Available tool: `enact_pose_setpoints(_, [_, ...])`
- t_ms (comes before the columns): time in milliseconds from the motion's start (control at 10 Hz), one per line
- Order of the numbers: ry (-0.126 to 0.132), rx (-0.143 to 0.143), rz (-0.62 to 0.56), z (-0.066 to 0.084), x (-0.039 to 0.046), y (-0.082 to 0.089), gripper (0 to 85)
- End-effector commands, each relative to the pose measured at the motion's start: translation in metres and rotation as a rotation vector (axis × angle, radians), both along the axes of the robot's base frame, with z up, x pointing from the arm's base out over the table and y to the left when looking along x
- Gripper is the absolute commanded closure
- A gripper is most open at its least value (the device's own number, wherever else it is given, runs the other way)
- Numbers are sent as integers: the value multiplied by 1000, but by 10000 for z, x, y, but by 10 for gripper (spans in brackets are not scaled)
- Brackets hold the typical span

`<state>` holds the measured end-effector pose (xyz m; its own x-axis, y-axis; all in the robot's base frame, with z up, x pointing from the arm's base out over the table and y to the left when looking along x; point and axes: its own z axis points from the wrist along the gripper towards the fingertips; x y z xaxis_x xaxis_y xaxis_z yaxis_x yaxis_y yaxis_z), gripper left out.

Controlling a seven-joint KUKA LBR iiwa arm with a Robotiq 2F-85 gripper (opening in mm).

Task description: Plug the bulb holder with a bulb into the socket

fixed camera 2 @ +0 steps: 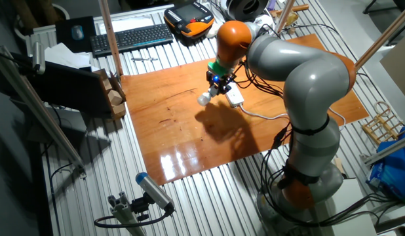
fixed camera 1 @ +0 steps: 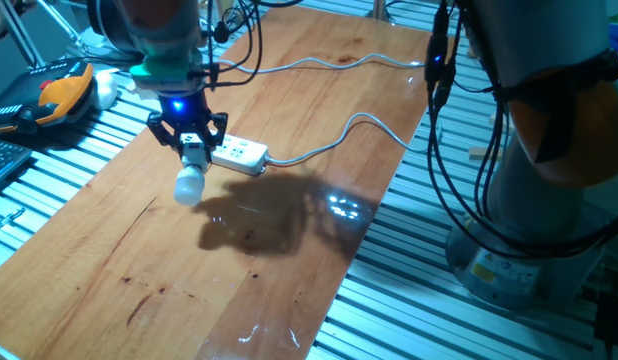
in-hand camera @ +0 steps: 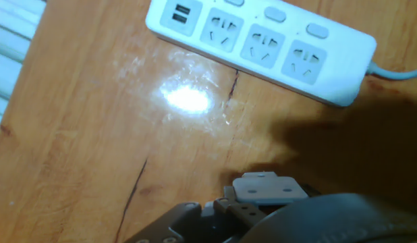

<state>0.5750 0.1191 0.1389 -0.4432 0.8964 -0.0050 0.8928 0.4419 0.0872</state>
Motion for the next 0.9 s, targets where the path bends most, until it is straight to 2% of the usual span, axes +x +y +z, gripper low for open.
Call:
enact_pose_setpoints(0, [-1, 7, -17, -3, 0, 1, 850])
enact_pose_setpoints(100, [6, 24, -50, -3, 0, 1, 850])
enact_pose_setpoints(200, [11, 34, -65, 11, 40, -68, 850])
enact_pose_setpoints(400, [13, 19, -56, 101, 129, -229, 850])
enact_pose_setpoints(500, [13, 28, -65, 143, 173, -318, 850])
enact_pose_setpoints(600, [13, 24, -84, 162, 207, -420, 850])
enact_pose_setpoints(800, [14, -11, -140, 123, 227, -562, 850])
